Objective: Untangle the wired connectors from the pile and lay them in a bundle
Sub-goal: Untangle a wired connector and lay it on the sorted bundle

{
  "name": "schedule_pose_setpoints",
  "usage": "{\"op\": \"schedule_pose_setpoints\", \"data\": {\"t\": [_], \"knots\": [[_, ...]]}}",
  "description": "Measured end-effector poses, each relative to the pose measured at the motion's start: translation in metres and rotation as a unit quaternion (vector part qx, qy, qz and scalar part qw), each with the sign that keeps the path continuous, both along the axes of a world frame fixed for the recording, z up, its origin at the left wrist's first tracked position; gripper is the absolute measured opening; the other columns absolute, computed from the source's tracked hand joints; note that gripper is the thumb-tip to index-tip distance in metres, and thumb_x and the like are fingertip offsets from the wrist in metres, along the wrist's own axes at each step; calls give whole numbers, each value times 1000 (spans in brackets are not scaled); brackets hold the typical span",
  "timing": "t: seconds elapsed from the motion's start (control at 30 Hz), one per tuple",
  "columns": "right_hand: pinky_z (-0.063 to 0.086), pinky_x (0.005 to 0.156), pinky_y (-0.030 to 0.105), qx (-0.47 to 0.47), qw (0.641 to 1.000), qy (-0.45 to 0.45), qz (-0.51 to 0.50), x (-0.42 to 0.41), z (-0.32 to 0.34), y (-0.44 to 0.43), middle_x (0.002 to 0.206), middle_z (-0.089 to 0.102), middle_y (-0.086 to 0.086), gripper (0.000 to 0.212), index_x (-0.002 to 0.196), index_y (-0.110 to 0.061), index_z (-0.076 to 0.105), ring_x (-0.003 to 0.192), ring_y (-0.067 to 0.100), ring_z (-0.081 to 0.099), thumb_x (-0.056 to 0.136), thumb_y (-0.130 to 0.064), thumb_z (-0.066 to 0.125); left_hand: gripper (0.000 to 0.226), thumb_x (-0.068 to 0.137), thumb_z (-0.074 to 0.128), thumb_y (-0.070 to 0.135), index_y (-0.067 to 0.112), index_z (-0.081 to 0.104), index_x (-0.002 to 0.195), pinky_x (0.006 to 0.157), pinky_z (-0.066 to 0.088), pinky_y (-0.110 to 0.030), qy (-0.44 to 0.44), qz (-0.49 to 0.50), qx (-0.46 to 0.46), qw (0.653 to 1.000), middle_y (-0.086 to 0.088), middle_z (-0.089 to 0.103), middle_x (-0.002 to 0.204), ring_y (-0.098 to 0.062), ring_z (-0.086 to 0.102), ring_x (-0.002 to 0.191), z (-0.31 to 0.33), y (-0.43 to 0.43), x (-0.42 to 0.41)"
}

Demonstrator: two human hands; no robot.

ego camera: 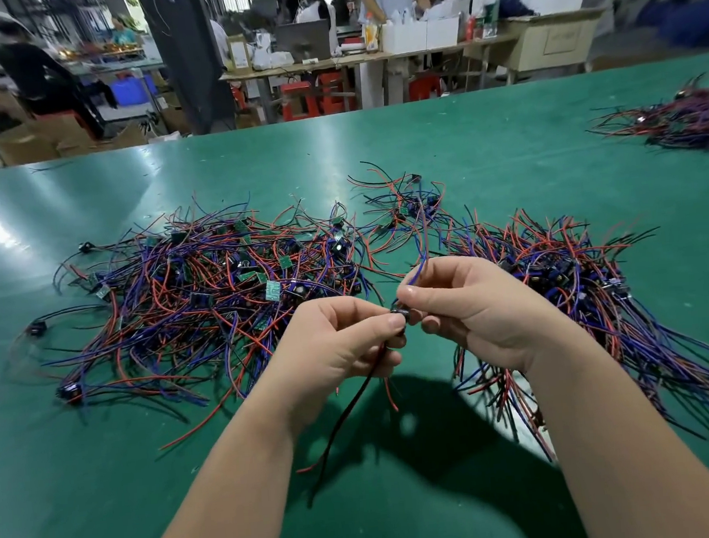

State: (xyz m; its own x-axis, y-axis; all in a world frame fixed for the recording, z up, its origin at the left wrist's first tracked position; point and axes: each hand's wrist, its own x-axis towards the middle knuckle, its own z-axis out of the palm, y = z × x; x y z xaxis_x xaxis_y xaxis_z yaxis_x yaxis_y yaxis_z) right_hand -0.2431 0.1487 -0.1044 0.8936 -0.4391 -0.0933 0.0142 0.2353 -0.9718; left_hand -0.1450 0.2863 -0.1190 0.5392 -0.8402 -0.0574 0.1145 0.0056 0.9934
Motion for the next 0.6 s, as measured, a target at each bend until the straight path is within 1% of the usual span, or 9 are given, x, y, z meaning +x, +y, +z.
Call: {"op": "schedule_pose_setpoints", "data": {"t": [0.13,0.27,0.33,0.4,0.43,0.5,0.53,0.6], "knots": [[46,51,13,-17,1000,-8,-5,1,-2,-2,62,64,3,14,75,-10,72,52,7,57,76,3,67,18,55,76,32,19,77,68,51,52,-22,18,-12,7,1000,-7,70,65,-12,62,50,0,-1,-1],[45,48,14,-44,999,-7,-19,2,-3,-3,58,62,5,8,71,-8,72,47,7,55,74,-1,70,19,58,76,26,16,78,73,52,52,-23,24,-23,6,999,-9,69,66,-14,62,51,0,-1,0],[43,44,14,-46,998,-7,-31,2,-1,-1,55,61,3,4,68,-6,68,45,7,54,71,-7,71,13,63,76,22,13,76,72,52,52,-22,-8,-40,18,999,-8,70,66,-13,63,52,2,1,1],[42,42,13,-43,997,-14,-62,3,1,-2,52,60,1,11,64,-6,65,43,6,54,73,-8,71,3,75,74,14,11,73,72,50,49,-19,-66,-69,51,994,-3,70,66,-11,63,51,2,2,1],[42,41,13,-39,995,-24,-87,3,2,-3,51,60,1,16,60,-9,64,43,6,54,75,-7,70,5,78,73,11,12,72,73,49,47,-17,-88,-86,70,990,-2,70,65,-10,63,50,1,3,1],[40,41,13,-22,988,-50,-144,3,3,-7,52,60,0,26,54,-12,64,42,6,53,78,-6,69,9,80,72,9,14,69,73,48,45,-16,-105,-135,103,980,1,69,62,-9,63,51,0,4,-2],[40,41,13,-13,984,-62,-169,2,4,-8,52,60,0,27,53,-12,65,43,6,52,79,-7,69,12,82,71,9,15,68,72,49,45,-16,-106,-164,117,974,2,68,61,-9,64,52,1,5,-4],[39,42,13,2,976,-83,-200,3,3,-9,55,62,0,22,58,-12,68,44,6,50,80,-8,70,19,84,69,8,18,67,69,50,47,-16,-103,-213,139,962,3,69,62,-9,65,54,2,7,-5]]}}
